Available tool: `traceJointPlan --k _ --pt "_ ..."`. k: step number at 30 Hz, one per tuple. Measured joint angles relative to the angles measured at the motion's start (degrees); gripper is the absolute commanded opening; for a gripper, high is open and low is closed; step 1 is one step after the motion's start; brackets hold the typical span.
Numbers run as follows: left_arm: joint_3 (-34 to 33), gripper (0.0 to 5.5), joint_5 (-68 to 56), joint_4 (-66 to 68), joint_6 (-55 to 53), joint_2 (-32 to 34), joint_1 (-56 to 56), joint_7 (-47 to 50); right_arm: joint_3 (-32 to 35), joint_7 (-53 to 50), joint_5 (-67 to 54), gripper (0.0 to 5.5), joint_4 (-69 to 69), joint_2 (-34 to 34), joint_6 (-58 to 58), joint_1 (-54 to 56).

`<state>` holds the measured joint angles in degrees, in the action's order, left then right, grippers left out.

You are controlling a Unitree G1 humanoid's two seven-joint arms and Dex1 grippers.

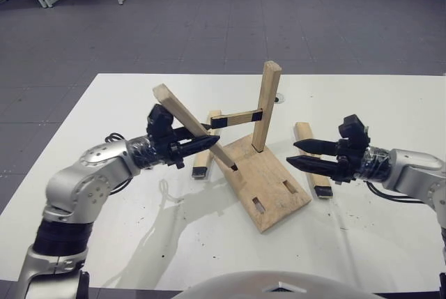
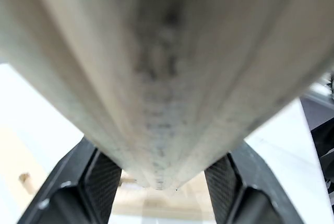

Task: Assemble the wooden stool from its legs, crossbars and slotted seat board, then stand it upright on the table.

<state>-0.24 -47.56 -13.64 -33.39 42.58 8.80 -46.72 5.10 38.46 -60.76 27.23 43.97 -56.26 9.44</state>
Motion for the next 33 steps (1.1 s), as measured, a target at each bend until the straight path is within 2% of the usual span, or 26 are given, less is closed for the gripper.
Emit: traceJointPlan --k 5,13,26,33 --pt "1.9 2.07 6.8 8.5 6.8 -2.9 2.6 -6.6 -1.1 1.5 2.6 3.41 0.1 0.0 1.2 -0.2" --pt "1.3 2.07 9.7 14.1 9.6 -5.8 4.6 -8.2 -2.2 2.2 5.3 3.41 0.6 -0.3 1.8 -0.8" --pt "3.6 2.07 16.4 17.3 10.4 -6.5 7.9 -10.0 -4.1 3.4 9.0 3.41 0.6 -1.1 2.5 -1.0" --pt "3.8 2.07 16.0 19.7 4.6 -6.5 11.9 -10.2 -5.6 4.3 11.3 3.41 0.8 -1.3 4.1 -1.3"
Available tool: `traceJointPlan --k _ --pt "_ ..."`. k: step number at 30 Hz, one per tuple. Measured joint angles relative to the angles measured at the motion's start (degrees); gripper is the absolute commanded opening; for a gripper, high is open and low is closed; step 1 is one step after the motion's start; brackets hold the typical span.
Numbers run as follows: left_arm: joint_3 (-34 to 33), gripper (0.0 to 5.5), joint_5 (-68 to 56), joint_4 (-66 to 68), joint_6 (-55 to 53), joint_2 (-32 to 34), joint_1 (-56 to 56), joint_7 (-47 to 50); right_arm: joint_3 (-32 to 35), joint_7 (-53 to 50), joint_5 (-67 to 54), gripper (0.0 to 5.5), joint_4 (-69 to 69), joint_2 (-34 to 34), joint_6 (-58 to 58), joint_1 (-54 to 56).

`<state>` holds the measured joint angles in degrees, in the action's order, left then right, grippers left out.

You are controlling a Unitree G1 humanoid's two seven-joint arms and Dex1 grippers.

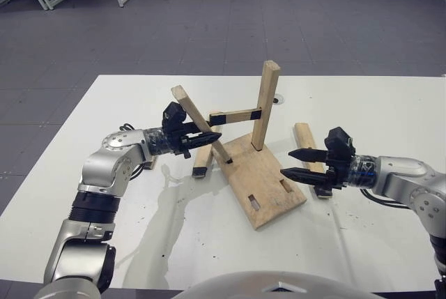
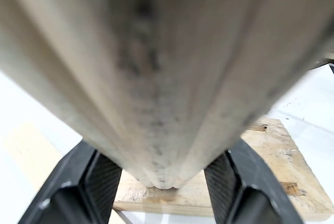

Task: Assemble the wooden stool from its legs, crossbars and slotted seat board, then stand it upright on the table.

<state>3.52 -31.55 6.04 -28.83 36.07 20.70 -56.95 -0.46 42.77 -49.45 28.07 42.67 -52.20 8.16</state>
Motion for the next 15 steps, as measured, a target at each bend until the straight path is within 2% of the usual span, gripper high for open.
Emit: traceJointPlan --k 15 --pt "1.4 2.07 1.6 6.8 -2.2 0.4 5.8 -5.0 -0.9 2.7 0.9 3.41 0.4 -0.3 2.0 0.0"
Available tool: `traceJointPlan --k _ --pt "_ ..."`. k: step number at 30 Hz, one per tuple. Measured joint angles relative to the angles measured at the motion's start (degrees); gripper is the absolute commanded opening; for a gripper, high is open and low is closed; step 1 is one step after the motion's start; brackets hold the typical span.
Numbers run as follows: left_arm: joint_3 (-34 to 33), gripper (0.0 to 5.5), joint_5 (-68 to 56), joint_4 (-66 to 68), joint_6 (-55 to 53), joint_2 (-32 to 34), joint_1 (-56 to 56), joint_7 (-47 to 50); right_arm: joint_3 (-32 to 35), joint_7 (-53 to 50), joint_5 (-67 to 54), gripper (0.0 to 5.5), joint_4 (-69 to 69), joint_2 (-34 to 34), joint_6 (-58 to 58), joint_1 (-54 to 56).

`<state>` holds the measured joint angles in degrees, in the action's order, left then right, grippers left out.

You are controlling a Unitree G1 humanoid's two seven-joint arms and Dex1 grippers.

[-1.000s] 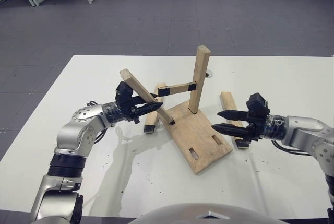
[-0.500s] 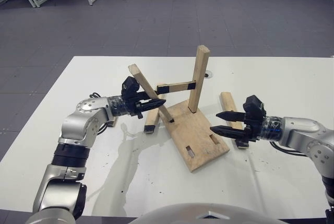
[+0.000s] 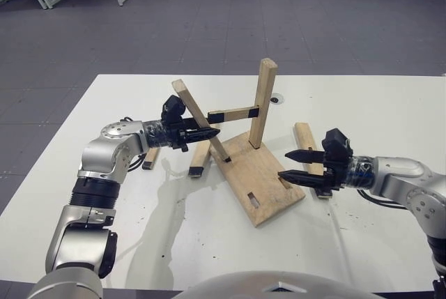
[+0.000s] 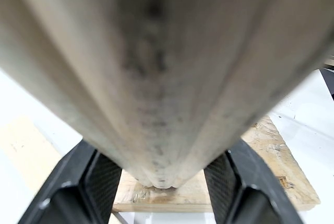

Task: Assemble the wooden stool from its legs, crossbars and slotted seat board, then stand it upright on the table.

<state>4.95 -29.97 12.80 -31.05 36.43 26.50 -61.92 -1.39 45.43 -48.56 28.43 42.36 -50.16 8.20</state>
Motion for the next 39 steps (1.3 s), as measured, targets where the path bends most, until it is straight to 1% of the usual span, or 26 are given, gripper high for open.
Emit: traceJointPlan --k 2,4,8,11,13,14,15,16,17,20,21,22,23,25,27,29,31,33,35,37,39 --pt "0.5 2.07 0.1 1.4 0.1 0.0 0.9 -0.8 0.0 0.7 0.0 3.41 0.2 0.0 0.1 0.0" --pt "1.3 2.07 0.9 2.2 0.8 0.0 1.4 -1.6 0.0 0.9 0.0 3.03 0.2 -0.2 0.2 0.0" --pt "2.4 2.07 2.1 1.6 2.4 0.0 1.6 -1.9 0.4 -5.0 -0.8 2.21 -1.6 -4.3 -1.6 2.7" --pt "2.6 2.07 2.3 1.7 2.9 0.0 1.5 -1.8 0.1 -15.1 -2.2 1.71 -0.4 -12.1 -4.9 6.3" --pt "2.6 2.07 2.2 1.7 3.4 0.0 1.3 -1.8 -0.1 -21.8 -4.2 1.37 0.8 -18.4 -6.5 9.7" --pt "2.6 2.07 2.2 1.8 3.5 0.0 1.2 -1.8 -0.3 -24.9 -5.0 1.09 0.8 -21.3 -6.8 11.5" --pt "2.6 2.07 2.2 1.9 3.6 0.0 1.2 -1.8 -0.6 -28.5 -5.1 0.93 0.3 -25.5 -7.0 13.7" --pt "2.7 2.07 2.2 2.3 3.8 -0.1 1.3 -1.9 -1.9 -31.0 -3.4 0.93 -1.2 -28.0 -6.5 15.4" --pt "2.9 2.07 2.3 2.7 4.0 -0.2 1.4 -1.8 -3.5 -34.6 0.9 0.93 -4.7 -31.0 -4.5 17.1" --pt "3.4 2.07 2.6 3.3 4.3 -0.4 2.1 -2.1 -9.3 -40.7 14.0 0.93 -17.2 -36.2 2.7 22.0" --pt "3.8 2.07 2.7 3.5 4.3 -0.4 2.5 -2.1 -10.8 -42.8 18.8 0.93 -22.7 -38.9 5.4 25.5" --pt "3.8 2.07 2.7 3.4 4.4 -0.5 2.6 -2.2 -11.4 -43.5 20.2 0.93 -24.3 -40.2 7.3 27.1" --pt "3.9 2.07 2.8 3.5 4.4 -0.5 2.9 -2.4 -11.5 -45.3 23.8 0.93 -27.9 -43.4 12.3 30.8" --pt "4.2 2.07 2.9 3.5 4.4 -0.6 3.1 -2.5 -10.6 -46.5 26.4 0.93 -29.0 -46.5 17.9 34.4" --pt "4.3 2.07 2.9 3.4 4.4 -0.6 3.1 -2.5 -11.9 -46.4 28.8 0.93 -30.9 -47.1 17.6 33.4" --pt "4.4 2.07 2.9 3.1 4.4 -0.6 3.0 -2.5 -16.4 -45.5 31.8 0.93 -34.0 -46.0 12.8 28.7" --pt "4.9 2.07 3.3 2.7 4.3 -0.8 2.8 -2.5 -18.5 -45.2 34.0 0.93 -33.2 -45.8 12.0 26.4" --pt "5.3 2.07 3.5 2.5 4.2 -1.0 2.5 -2.3 -18.9 -45.5 35.3 0.93 -32.5 -46.5 11.8 24.8" --pt "5.6 2.07 3.8 2.2 4.0 -1.2 2.7 -1.8 -17.9 -45.7 35.4 0.93 -32.5 -47.7 11.8 24.3" --pt "7.2 2.07 4.1 1.5 2.8 -3.0 3.6 0.5 -15.0 -44.6 33.2 0.93 -31.4 -50.5 13.1 23.1" --pt "8.3 2.07 4.3 0.7 2.7 -3.7 4.0 1.2 -11.6 -42.9 29.8 0.93 -27.9 -50.7 13.1 21.8"
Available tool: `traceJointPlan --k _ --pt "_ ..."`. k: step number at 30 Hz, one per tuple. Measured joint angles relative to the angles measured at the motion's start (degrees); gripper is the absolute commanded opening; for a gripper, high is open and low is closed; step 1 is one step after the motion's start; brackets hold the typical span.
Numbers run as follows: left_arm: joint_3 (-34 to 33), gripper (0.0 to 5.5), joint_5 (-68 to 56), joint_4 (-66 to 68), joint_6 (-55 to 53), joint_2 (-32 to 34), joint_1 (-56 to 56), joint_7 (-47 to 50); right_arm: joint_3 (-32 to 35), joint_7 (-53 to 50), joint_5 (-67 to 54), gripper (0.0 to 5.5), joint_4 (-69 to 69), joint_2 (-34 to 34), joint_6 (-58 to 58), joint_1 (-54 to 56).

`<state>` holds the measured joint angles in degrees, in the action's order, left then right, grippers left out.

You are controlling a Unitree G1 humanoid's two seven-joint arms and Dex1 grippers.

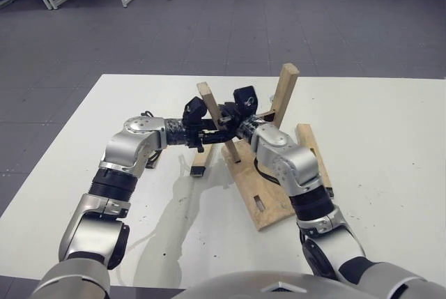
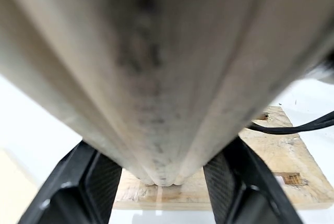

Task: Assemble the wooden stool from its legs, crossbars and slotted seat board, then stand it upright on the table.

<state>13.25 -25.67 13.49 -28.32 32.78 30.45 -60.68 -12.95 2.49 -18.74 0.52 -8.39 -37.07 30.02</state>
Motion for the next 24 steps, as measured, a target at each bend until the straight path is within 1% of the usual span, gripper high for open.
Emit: traceJointPlan --k 3,4,6,8,9,10,12,13,14,15,17,18,19,20,22,24 --pt "0.7 2.07 0.0 -0.3 0.1 -0.1 0.4 0.3 6.8 2.2 -8.0 0.93 11.6 0.5 -2.7 -0.8" --pt "1.0 2.07 0.0 -0.2 0.5 -0.1 0.4 0.3 9.6 2.9 -12.1 0.93 16.3 1.6 -5.4 -1.8" --pt "1.5 2.07 0.0 0.0 1.5 0.2 0.4 0.3 15.2 4.2 -19.0 0.93 23.3 6.0 -10.9 -4.4" --pt "1.8 2.07 0.0 0.5 2.1 0.6 0.6 -0.1 23.4 6.9 -31.0 0.93 31.0 15.6 -20.6 -11.4" --pt "1.9 2.07 0.0 0.6 2.1 0.8 0.8 -0.3 24.9 8.5 -33.6 0.93 32.2 18.7 -23.0 -13.3" --pt "2.0 2.07 -0.2 1.1 2.5 1.0 1.2 -0.5 25.4 13.2 -36.8 0.93 34.0 25.0 -26.8 -17.0" --pt "2.2 2.07 -0.4 2.1 3.4 1.1 1.5 -0.9 25.2 20.0 -37.1 0.93 34.3 36.5 -30.4 -21.7" --pt "2.3 2.07 -0.4 2.5 3.6 1.2 1.6 -1.1 25.1 20.8 -35.1 0.93 32.7 40.1 -30.7 -22.1" --pt "2.5 2.07 -0.4 2.9 3.6 1.3 1.8 -1.2 25.0 19.1 -30.2 0.93 28.3 42.8 -29.6 -21.0" --pt "2.6 2.07 -0.4 3.1 3.8 1.3 1.9 -1.2 24.1 15.9 -25.2 0.93 23.7 43.3 -27.4 -18.8" --pt "2.7 2.07 -0.5 3.3 4.1 1.4 2.3 -1.5 19.9 8.3 -12.8 0.93 13.0 43.0 -19.8 -12.7" --pt "2.8 2.07 -0.5 3.3 4.2 1.4 2.4 -1.6 18.7 6.6 -10.0 0.93 10.3 42.8 -17.7 -11.2" --pt "2.9 2.07 -0.5 3.5 4.3 1.5 2.6 -1.8 16.0 3.5 -4.5 0.93 5.1 41.8 -13.8 -7.8" --pt "3.0 2.07 -0.5 3.7 4.3 1.5 2.9 -1.9 13.7 1.5 -0.8 0.93 1.4 39.7 -11.2 -5.1" --pt "3.2 2.07 -0.5 3.8 4.3 1.5 3.1 -2.0 8.4 0.6 2.1 0.93 -1.5 32.8 -8.0 -1.4" --pt "3.4 2.07 -0.3 4.4 4.3 2.3 3.5 -2.8 1.9 2.4 1.8 0.93 0.6 22.5 -6.7 -0.1"
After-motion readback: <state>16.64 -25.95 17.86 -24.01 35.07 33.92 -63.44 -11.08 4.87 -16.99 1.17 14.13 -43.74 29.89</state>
